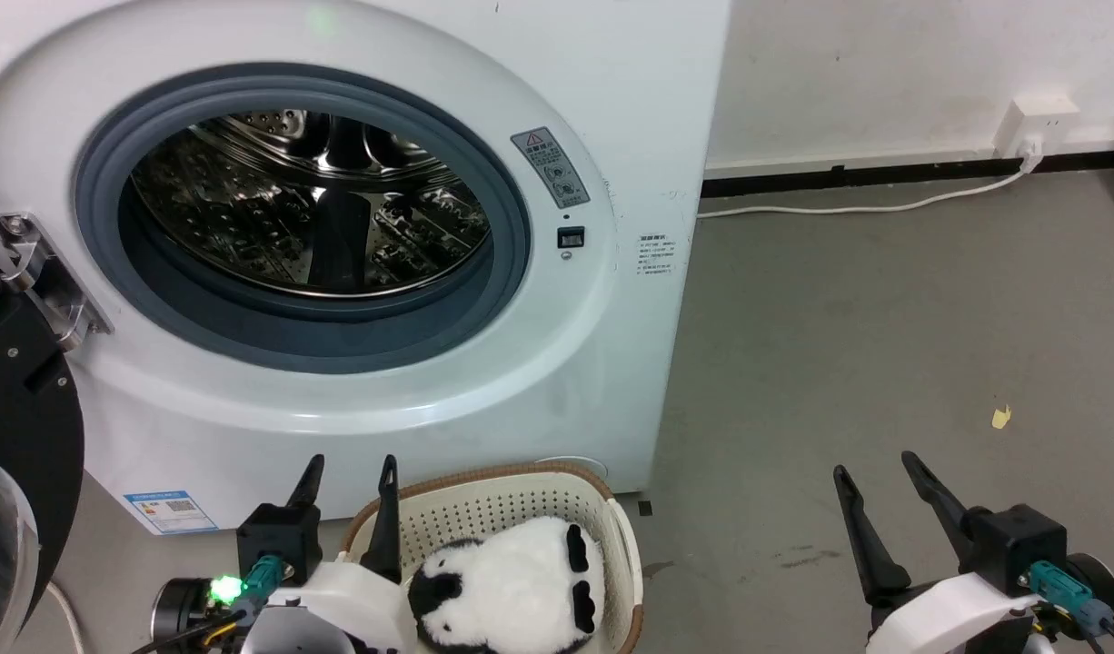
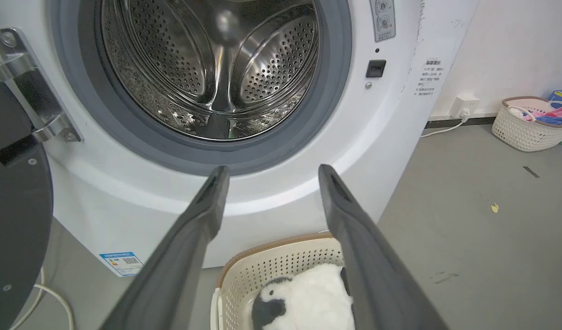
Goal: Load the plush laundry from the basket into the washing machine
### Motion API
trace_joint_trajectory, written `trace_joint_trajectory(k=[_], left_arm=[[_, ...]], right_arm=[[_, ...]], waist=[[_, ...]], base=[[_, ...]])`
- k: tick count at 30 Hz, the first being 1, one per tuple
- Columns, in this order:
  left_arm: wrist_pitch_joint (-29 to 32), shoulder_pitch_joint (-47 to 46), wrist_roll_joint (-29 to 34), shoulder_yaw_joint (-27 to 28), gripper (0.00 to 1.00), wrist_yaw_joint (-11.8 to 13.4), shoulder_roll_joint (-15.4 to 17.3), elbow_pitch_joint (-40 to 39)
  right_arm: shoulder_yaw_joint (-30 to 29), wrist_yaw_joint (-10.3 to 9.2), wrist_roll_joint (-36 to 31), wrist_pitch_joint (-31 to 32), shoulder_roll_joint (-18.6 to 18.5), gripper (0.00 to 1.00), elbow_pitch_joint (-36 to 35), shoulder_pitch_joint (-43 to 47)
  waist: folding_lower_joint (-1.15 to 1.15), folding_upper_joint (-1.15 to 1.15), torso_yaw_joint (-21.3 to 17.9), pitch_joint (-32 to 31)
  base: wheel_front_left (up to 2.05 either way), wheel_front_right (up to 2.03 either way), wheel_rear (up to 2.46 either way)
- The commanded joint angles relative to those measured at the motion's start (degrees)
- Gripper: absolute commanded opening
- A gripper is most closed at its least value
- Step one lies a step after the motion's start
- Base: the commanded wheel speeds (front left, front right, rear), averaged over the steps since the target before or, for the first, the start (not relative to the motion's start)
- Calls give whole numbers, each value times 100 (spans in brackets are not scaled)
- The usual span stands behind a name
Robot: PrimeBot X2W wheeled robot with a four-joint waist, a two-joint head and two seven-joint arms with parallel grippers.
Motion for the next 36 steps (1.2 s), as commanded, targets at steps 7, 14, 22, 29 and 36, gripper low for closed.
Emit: trace_joint_trajectory(k=[7,14,22,29,36], left_arm=[[199,-273,-220,-136,100,21,1,360],[388,-526,-382,-292,100,4,1,822],[386,-861,-549,-423,100,-10,3,1369],[373,-1193,-738,-513,100,16,2,1857],[329,-1558,-928,-651,100,37,2,2329]], right_arm=[[-62,-1,141,-126,4,100,106,9],[-101,-2,244,-210,5,100,162,-30],[-147,-2,361,-305,5,100,173,-148],[-178,-2,483,-389,6,100,181,-276],[-236,-3,609,-472,7,100,178,-373]], waist=[[-1,0,-33,146],[-1,0,-77,344],[-1,0,-170,686],[-1,0,-248,1063],[-1,0,-313,1497]], base=[[0,0,0],[0,0,0],[0,0,0],[0,0,0],[0,0,0]])
